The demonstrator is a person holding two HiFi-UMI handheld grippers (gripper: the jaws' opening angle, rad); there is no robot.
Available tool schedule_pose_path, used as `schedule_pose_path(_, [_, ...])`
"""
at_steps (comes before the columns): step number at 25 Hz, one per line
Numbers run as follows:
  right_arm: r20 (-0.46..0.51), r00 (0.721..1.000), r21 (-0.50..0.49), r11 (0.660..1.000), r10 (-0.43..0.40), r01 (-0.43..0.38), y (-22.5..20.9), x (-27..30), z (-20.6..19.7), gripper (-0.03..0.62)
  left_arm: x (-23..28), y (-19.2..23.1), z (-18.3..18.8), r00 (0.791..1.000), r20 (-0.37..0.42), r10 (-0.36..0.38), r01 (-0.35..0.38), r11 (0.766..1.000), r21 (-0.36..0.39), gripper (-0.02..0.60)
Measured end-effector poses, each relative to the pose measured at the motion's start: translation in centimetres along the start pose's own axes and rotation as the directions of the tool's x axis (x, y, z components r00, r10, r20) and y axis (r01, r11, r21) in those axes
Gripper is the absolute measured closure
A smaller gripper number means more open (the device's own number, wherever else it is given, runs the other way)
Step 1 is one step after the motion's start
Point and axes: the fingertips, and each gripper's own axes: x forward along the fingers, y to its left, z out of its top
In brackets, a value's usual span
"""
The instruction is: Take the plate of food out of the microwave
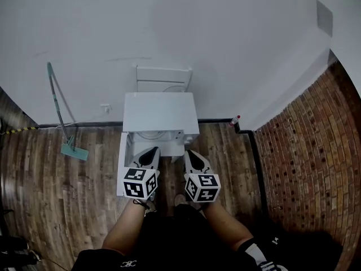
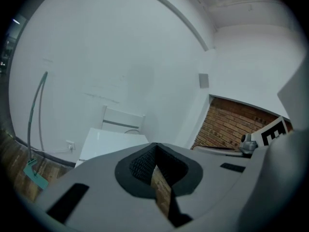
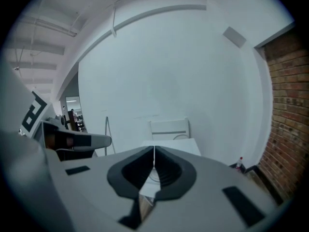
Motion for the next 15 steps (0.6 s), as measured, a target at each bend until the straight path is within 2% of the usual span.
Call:
schedule_pose_path(3, [-0.036, 0.999, -0.006, 0.999, 0.04, -0.041, -0.8, 2.0, -1.0, 0.579, 1.3, 1.1, -1.3, 0.999, -0.01, 0.051, -0.051, 0.998, -0.03, 0.589])
schedule_pose_path(8, [-0.104, 0.988, -0.008, 0.994, 0.112, -0.113, -1.6, 6.4, -4.5, 0.579, 4.0, 4.0, -5.6, 0.99, -0.044, 0.133, -0.136, 0.988, -0.077, 0.589])
schedule_pose_path(15, [-0.157, 0.962, -0.036, 0.972, 0.223, -0.231, -0.7, 14.2, -13.0, 0.579, 8.5, 9.6, -11.7, 0.98, -0.018, 0.199, -0.2, 0.975, -0.096, 0.589])
